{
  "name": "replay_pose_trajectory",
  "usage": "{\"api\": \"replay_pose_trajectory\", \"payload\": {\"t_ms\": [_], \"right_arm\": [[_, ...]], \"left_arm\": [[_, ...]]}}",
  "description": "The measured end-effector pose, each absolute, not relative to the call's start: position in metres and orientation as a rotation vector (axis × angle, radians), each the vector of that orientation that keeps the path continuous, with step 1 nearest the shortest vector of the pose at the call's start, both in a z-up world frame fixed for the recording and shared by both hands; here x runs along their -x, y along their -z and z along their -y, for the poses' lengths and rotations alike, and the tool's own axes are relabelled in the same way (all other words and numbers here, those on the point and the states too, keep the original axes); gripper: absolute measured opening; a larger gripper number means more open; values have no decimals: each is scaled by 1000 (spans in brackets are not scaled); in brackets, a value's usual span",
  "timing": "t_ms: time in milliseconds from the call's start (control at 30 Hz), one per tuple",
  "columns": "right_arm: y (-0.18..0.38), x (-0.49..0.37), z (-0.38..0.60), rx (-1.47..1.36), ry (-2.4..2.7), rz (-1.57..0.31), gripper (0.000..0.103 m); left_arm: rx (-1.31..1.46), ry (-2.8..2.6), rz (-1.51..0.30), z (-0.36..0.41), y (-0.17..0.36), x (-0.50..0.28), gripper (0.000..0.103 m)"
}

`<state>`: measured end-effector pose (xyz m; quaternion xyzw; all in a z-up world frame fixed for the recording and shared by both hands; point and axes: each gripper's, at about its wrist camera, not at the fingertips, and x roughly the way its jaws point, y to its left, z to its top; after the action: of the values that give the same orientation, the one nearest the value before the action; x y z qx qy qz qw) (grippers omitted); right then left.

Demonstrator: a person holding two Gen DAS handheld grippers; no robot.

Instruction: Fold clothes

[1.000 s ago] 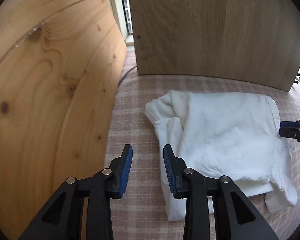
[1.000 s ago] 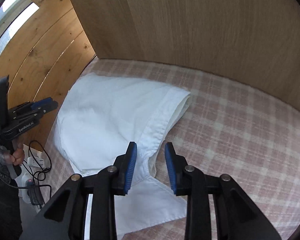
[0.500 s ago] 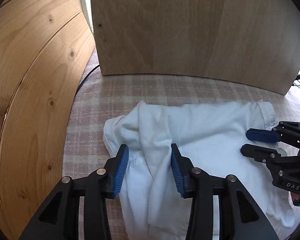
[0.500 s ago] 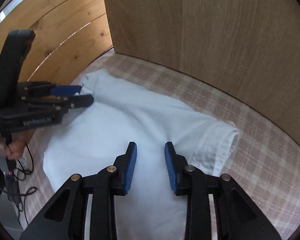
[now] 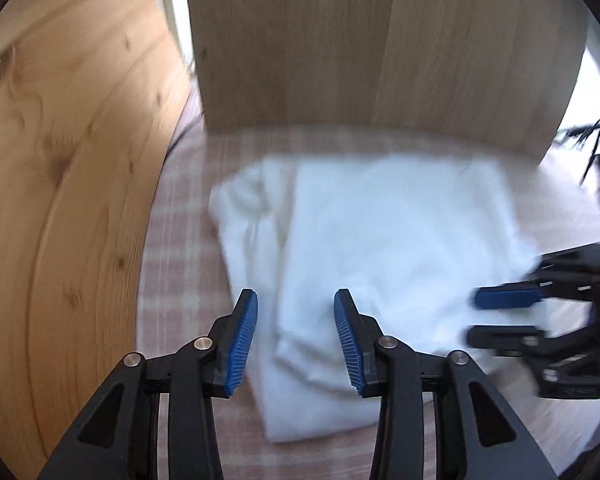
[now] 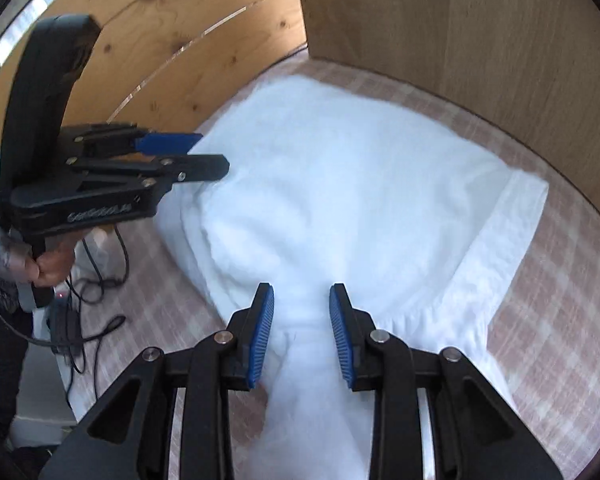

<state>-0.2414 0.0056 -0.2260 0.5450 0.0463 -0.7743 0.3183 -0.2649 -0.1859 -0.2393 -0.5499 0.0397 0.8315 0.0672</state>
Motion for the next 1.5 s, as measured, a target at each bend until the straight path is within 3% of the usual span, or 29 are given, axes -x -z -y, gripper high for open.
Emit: {"api": "replay_pose_trajectory", "payload": {"t_ms": [67, 133, 300, 367, 500, 633, 767, 1167, 1267, 1500], "right_arm": [[230, 229, -3, -1452, 2008, -142, 30], [234, 217, 0, -1469, 1981, -158, 38], [207, 181, -56, -1505, 2070, 46, 49], [200, 167, -77, -1524, 2154, 114, 52], [191, 144, -102, -1554, 2285, 179, 55], [182, 122, -107, -1574, 2381, 171, 55], [167, 97, -104, -1526, 2456, 128, 56], [116, 26, -105, -1388, 2718, -60, 60], [104, 11, -107, -1354, 2746, -79, 65], [101, -17, -122, -1333, 2723, -108, 67]], "left_arm": [[1688, -2510, -122, 190, 245, 251, 41], [1681, -2548, -124, 194, 236, 237, 40], [1599, -2633, -75, 195, 202, 192, 39], [1556, -2653, -49, 193, 189, 174, 46], [1542, -2675, 16, 186, 179, 145, 48], [1523, -2674, 92, 172, 171, 119, 48], [1496, -2692, 93, 158, 167, 96, 62], [1484, -2687, 8, 126, 149, 36, 64], [1476, -2699, -25, 119, 141, 25, 64], [1465, -2707, 23, 100, 128, -8, 64]]}}
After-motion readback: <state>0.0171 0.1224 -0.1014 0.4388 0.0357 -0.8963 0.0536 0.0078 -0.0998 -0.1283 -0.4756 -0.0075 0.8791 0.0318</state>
